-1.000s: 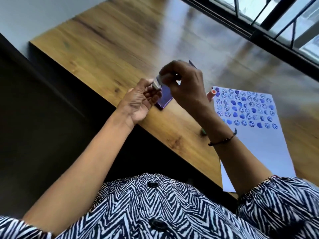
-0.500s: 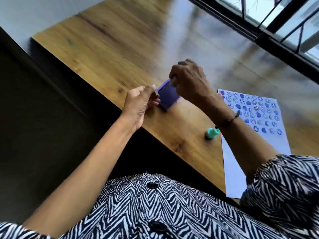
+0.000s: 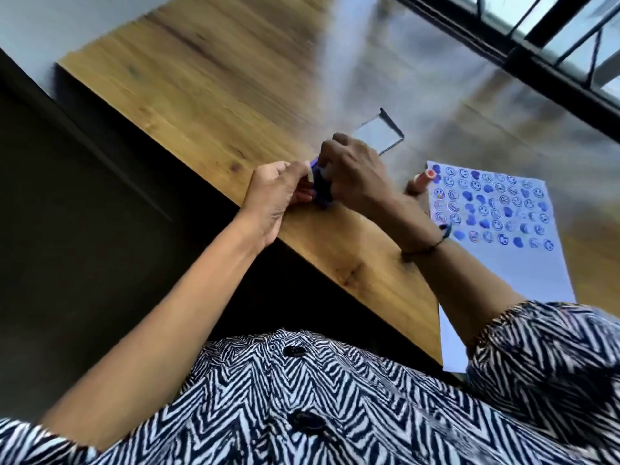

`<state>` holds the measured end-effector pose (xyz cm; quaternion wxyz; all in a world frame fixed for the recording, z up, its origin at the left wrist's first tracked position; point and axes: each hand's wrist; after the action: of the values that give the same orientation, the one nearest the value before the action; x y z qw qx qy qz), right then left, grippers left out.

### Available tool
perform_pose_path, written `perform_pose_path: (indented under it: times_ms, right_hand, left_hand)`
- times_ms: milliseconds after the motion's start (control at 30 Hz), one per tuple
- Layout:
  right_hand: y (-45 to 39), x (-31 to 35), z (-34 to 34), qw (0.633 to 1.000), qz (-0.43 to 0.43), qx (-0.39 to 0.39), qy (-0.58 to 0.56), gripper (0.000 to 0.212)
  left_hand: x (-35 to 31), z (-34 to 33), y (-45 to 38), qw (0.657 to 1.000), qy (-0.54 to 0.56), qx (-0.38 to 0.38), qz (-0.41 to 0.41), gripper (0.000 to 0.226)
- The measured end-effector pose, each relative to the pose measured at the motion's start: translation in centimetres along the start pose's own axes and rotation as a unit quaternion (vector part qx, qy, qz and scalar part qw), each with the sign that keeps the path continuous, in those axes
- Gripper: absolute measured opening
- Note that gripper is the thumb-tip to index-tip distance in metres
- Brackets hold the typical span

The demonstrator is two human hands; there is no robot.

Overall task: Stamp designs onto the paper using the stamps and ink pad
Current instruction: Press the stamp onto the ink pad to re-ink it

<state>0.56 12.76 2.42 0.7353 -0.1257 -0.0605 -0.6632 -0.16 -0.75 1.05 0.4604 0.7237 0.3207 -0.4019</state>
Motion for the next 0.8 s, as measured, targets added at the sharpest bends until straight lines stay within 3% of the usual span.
perform_pose_path:
  times_ms: [533,667,733,800]
  right_hand:
    - [0.8,1.4,0.7,0.997,-0.016,0.033,-0.071,0.018]
    - [3.7,0.7,3.3,0.962,-0.128,-0.161,-0.182,0.015]
    - [7.1,-0.6,4.4,0.925,-0.215,-0.221,-0.222,0.012]
    - [10.6,-2.4,5.2,0.898,-0.289,-0.231,-0.238,0.014]
  left_hand:
    - [0.3,0.0,0.1,1.0,-0.02,0.005,0.001,0.022]
    - [0.7,-0.8,0.5,0.995,-0.048,0.0,-0.082,0.019]
    - [1.0,-2.6,1.0,0.989,-0.074,0.067,-0.105,0.013]
    - [1.3,-5.0,1.6,0.971,-0.139,0.158,-0.115,0.006]
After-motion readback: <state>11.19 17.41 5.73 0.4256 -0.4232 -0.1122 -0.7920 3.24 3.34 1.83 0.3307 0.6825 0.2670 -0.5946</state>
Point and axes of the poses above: each hand's wrist, its own y-axis away from the middle knuckle, its own z-axis out of the back of the hand, x = y × z, and after that the axes turned 5 degrees about z, right-handed
